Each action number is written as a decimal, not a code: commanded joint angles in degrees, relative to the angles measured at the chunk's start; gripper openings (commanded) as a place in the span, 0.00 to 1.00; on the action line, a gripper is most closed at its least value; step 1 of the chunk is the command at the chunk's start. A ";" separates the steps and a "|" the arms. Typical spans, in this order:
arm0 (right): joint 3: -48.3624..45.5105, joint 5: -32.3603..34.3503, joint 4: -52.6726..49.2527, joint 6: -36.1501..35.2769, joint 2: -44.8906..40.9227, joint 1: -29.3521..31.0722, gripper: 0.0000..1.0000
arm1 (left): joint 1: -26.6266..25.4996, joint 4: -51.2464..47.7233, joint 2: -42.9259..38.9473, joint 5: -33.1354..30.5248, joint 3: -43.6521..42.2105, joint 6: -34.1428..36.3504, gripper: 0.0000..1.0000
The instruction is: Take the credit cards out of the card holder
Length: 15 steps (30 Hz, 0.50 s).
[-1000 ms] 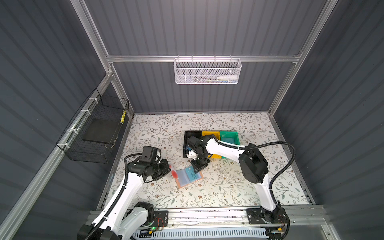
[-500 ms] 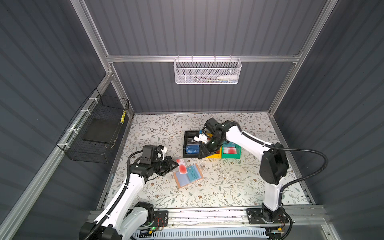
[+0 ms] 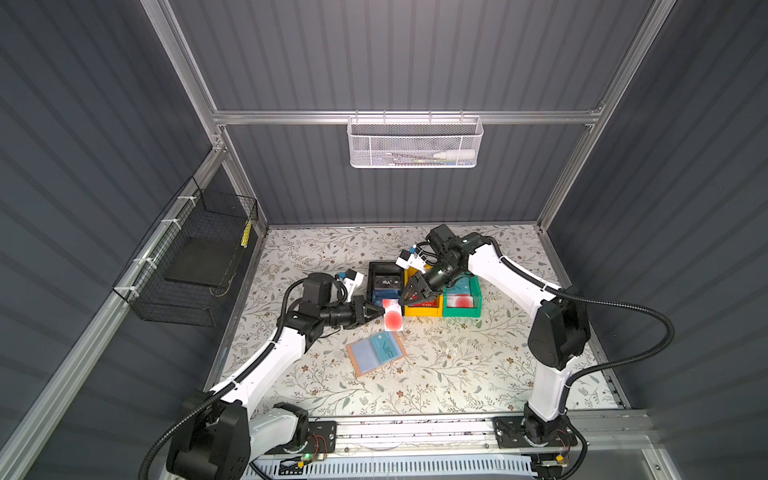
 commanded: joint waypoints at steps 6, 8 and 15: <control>-3.00 0.71 0.64 -0.18 -0.25 -0.15 0.41 | -0.30 5.03 0.64 1.62 1.50 -0.91 0.00; -3.43 1.72 0.64 -0.19 -0.42 -0.38 0.41 | -0.34 4.71 0.27 1.29 1.28 -0.87 0.00; -6.48 -1.90 3.76 1.16 -1.51 -0.85 0.40 | -0.34 5.68 -0.68 0.22 0.54 -1.46 0.00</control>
